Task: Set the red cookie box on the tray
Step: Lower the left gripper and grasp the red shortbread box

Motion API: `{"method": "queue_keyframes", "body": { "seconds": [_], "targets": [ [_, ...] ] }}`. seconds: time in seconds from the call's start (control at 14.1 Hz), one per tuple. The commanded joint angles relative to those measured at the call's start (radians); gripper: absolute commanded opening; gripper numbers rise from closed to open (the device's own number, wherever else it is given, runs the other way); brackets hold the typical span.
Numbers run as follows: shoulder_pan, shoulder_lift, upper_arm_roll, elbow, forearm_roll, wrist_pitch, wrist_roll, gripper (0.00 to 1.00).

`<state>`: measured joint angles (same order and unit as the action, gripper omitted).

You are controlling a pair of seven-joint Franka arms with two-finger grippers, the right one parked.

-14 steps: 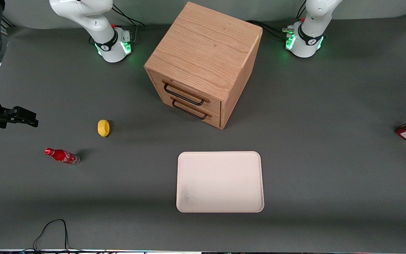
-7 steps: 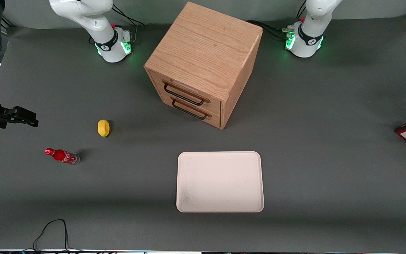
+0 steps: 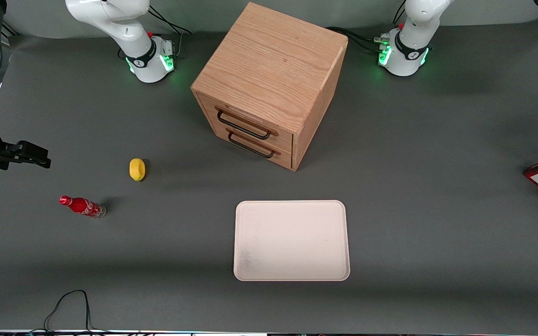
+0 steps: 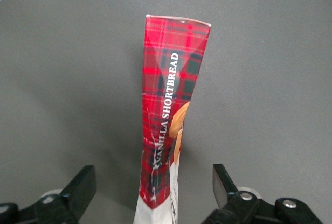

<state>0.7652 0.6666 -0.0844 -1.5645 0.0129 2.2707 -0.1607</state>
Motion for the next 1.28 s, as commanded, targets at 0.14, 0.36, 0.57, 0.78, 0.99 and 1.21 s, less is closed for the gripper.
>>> {"method": "queue_keyframes", "body": {
  "seconds": [0.14,0.36,0.57,0.78,0.99,1.21],
  "targets": [
    [-0.003,0.010,0.000,0.012,-0.010,0.012,-0.008,0.45],
    [-0.001,0.010,0.000,0.032,-0.008,0.000,-0.010,0.00],
    [-0.003,0.008,0.002,0.034,-0.007,-0.005,-0.008,0.00],
    [-0.006,-0.010,0.000,0.055,-0.005,-0.055,-0.008,0.00],
    [0.002,-0.064,-0.002,0.145,-0.007,-0.247,-0.007,0.00],
    [0.003,-0.120,-0.002,0.259,-0.005,-0.436,-0.008,0.00]
  ]
}}
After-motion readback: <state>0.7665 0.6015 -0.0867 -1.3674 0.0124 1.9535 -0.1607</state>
